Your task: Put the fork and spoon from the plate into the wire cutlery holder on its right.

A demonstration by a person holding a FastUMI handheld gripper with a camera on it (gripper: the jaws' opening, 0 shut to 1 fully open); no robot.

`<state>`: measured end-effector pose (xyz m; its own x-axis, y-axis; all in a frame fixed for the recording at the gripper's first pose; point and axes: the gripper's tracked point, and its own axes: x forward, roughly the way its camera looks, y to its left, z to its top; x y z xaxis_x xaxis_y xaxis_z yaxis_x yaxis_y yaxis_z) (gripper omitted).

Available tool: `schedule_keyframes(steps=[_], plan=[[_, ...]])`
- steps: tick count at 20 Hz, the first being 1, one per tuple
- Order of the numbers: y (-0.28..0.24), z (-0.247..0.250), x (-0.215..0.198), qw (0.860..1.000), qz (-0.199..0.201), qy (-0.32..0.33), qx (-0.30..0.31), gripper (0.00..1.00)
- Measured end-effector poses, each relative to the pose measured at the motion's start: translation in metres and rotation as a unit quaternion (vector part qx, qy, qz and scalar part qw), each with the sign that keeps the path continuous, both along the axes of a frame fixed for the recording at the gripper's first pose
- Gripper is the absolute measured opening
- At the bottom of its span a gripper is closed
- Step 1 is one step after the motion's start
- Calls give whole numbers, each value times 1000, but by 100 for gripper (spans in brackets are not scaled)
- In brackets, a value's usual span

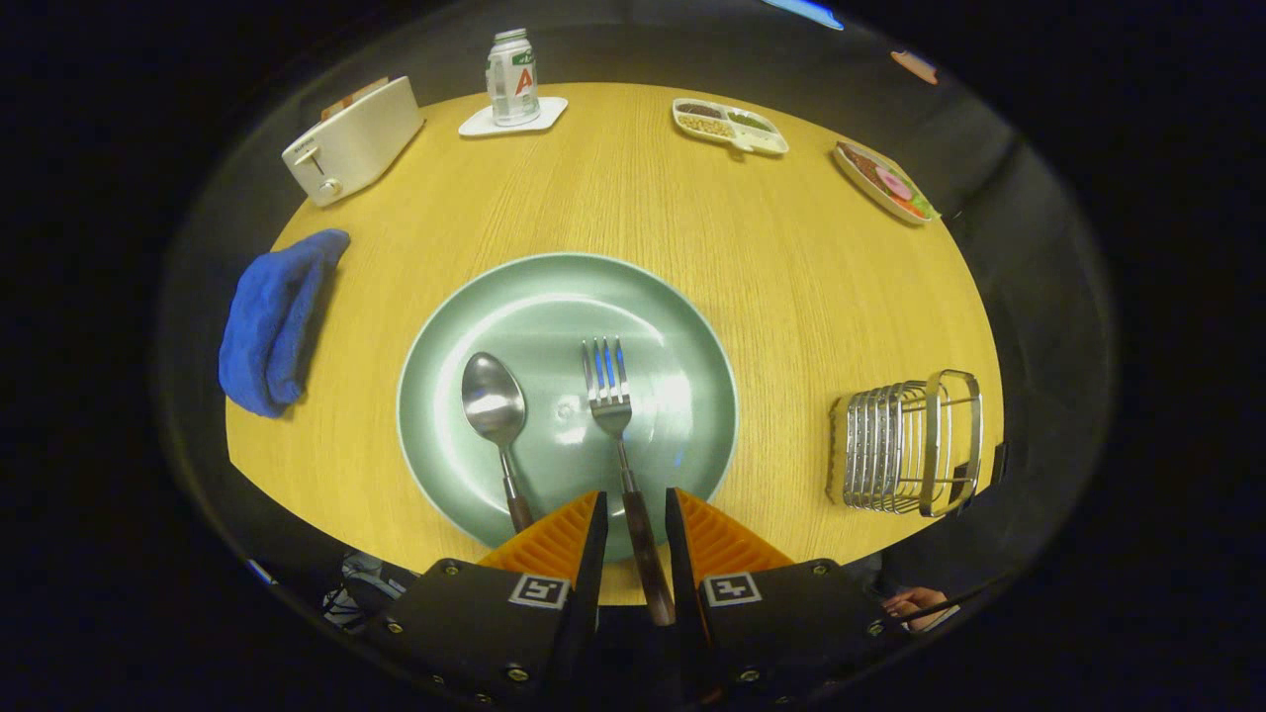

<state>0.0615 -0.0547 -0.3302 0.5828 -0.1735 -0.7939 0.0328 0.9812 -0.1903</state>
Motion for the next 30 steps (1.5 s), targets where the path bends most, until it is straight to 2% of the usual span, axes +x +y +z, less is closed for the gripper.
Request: schedule_keyframes(steps=[6,12,14,16,17,18,23,25,27,30], plan=[[7,-28,9,999,25,46,-2,34],[13,-23,16,999,25,43,7,32],[11,-23,19,999,33,41,1,9],[11,-21,20,998,41,36,-15,9],[9,-23,21,998,44,38,-25,2],[8,-21,20,998,44,37,-31,1],[3,4,17,999,22,-6,-32,1],[-6,27,17,998,-8,-42,-52,1],[-9,50,15,995,-41,-76,-47,1],[-16,79,9,992,-70,-101,-42,1]])
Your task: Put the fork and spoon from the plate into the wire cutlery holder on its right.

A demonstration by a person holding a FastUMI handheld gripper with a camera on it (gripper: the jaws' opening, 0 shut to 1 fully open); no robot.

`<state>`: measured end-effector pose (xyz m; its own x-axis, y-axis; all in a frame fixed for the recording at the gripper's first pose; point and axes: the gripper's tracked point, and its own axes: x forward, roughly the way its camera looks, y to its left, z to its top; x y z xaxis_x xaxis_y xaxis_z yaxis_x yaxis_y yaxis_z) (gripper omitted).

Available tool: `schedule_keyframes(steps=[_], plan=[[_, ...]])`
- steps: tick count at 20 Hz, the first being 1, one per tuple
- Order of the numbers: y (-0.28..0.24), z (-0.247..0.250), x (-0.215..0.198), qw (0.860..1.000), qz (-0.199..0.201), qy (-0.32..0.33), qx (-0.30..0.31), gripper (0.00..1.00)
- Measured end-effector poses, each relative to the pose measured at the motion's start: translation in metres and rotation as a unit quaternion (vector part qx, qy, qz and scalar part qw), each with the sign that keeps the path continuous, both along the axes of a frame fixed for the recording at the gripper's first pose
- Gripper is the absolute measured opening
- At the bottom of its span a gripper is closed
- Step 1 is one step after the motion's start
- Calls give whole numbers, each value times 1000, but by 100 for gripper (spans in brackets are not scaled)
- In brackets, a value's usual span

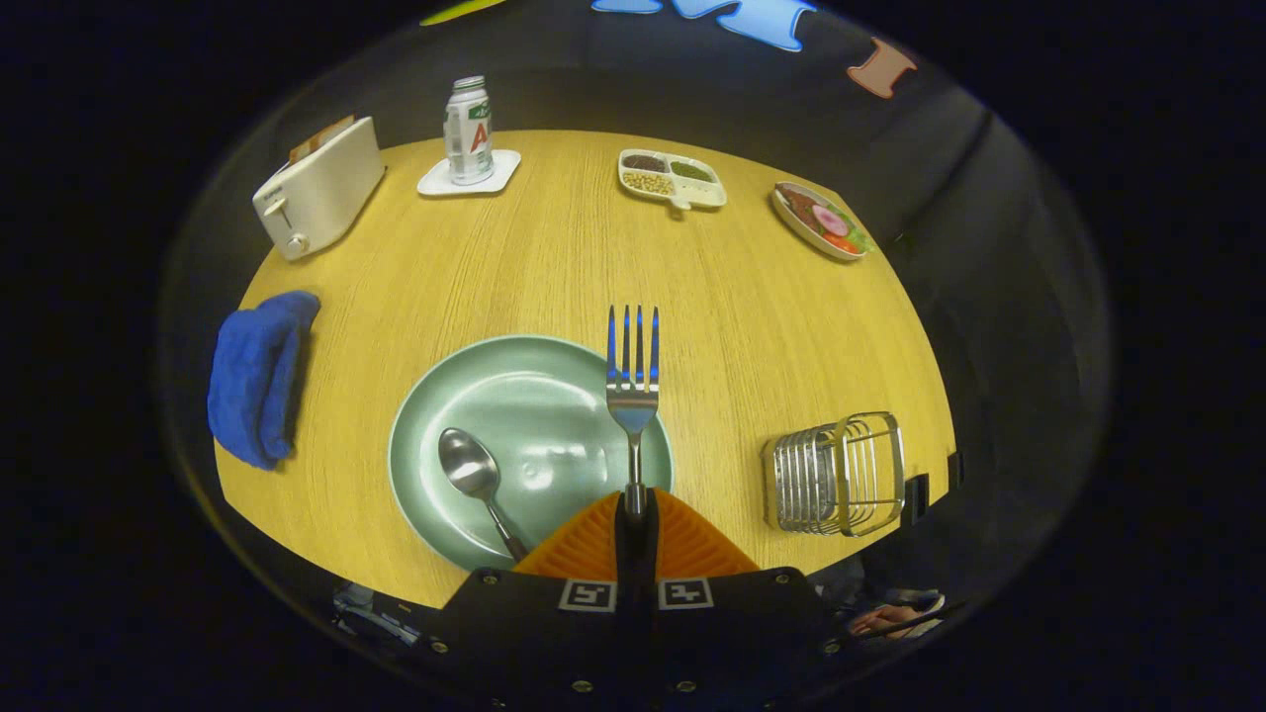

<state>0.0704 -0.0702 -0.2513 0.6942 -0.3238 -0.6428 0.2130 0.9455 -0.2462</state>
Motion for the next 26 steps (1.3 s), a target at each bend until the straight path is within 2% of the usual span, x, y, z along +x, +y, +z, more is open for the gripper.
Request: schedule_keyframes(steps=[9,13,17,21,26], plan=[[-69,33,-41,995,-80,21,-56,1],[-101,27,-60,992,-119,35,-29,1],[-129,8,-78,986,-149,76,-12,1],[-141,-5,-85,982,-161,95,16,1],[-139,-15,-83,981,-148,114,50,1]])
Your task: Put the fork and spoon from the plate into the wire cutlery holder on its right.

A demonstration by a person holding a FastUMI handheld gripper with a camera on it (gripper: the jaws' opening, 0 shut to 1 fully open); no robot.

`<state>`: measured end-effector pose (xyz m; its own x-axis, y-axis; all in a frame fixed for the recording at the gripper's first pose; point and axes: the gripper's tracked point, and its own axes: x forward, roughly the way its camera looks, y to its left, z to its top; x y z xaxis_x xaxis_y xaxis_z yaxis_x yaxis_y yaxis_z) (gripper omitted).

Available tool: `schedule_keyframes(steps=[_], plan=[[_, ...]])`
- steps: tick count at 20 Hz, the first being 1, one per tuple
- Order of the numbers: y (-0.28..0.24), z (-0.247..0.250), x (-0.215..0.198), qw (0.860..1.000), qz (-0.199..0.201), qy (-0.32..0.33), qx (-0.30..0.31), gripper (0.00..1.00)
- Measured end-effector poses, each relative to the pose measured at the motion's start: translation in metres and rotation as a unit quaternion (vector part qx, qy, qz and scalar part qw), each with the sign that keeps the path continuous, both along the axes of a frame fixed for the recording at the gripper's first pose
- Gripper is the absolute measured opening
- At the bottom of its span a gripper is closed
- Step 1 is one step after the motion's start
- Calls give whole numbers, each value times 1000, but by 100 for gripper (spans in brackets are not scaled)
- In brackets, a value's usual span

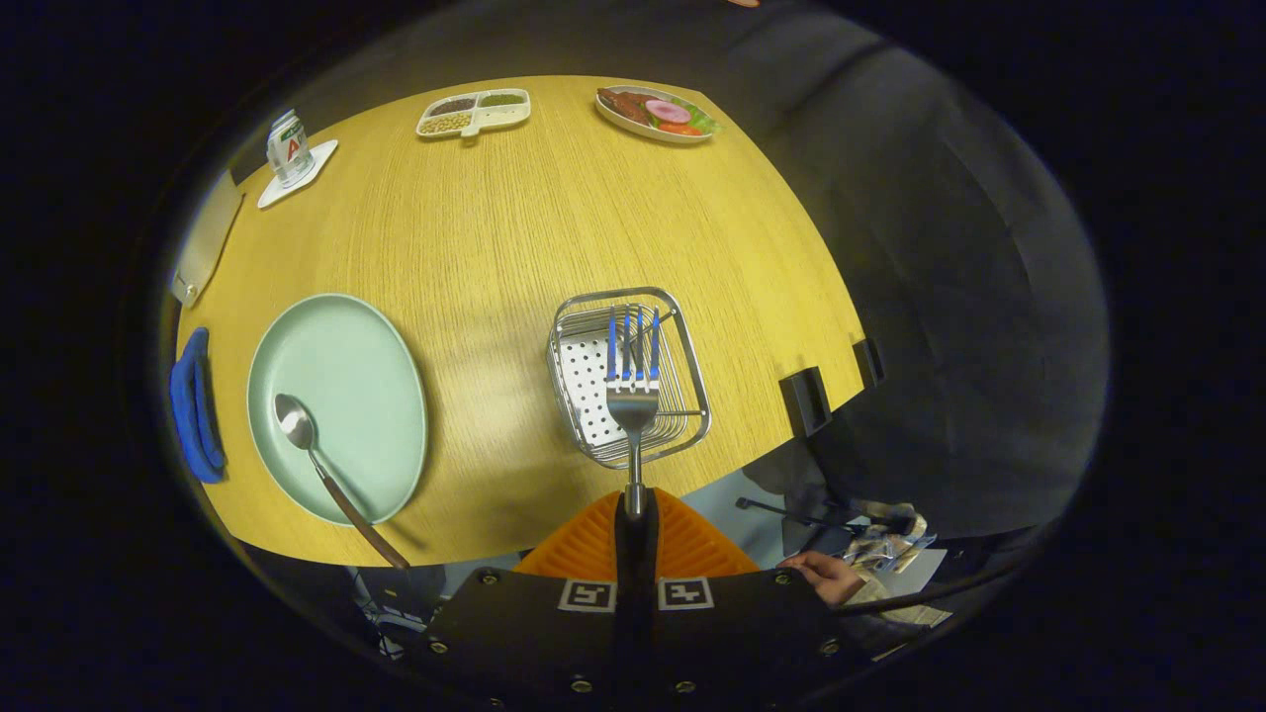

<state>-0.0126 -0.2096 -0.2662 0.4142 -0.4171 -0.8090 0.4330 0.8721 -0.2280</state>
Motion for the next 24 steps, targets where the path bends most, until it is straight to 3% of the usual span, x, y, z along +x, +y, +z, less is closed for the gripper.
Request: schedule_keyframes(steps=[3,11,12,13,24], plan=[[3,-3,5,1000,7,0,14,1],[5,9,17,999,27,-21,-3,17],[7,12,20,999,31,-27,-2,38],[9,14,20,999,34,-32,-2,40],[24,42,22,996,55,-64,-23,40]])
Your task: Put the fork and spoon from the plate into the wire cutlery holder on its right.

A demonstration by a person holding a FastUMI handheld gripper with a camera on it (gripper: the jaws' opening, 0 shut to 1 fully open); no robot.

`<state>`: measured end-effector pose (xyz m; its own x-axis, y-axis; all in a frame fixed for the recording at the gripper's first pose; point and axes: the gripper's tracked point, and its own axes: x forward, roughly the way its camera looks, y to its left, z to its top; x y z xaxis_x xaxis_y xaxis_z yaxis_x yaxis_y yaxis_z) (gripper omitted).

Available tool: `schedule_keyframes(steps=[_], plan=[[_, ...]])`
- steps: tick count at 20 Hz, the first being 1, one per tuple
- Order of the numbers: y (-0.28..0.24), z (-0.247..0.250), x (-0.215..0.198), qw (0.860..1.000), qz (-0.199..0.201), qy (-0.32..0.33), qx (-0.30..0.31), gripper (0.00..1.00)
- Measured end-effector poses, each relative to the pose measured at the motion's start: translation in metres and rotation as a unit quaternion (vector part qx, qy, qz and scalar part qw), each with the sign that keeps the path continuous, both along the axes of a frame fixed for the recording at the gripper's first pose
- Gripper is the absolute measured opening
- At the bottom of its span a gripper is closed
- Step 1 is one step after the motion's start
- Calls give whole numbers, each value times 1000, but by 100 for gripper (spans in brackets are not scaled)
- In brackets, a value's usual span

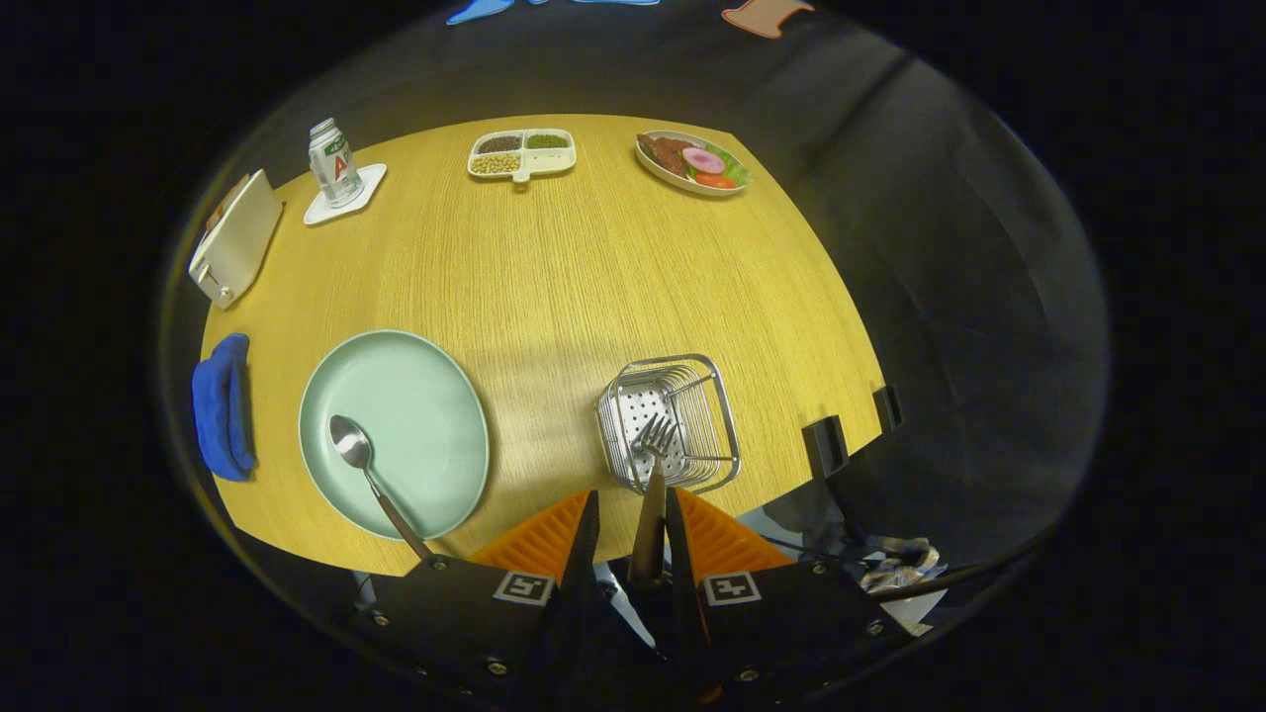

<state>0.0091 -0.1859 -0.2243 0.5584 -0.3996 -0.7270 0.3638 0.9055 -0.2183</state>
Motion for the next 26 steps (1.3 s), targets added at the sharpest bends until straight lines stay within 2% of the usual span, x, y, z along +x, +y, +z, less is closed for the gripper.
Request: schedule_keyframes(steps=[5,10,18,26], plan=[[13,25,3,999,21,-18,-32,40],[49,33,15,996,70,-21,-53,40],[131,-8,21,984,168,24,-60,40],[170,-58,4,971,212,90,-63,40]])
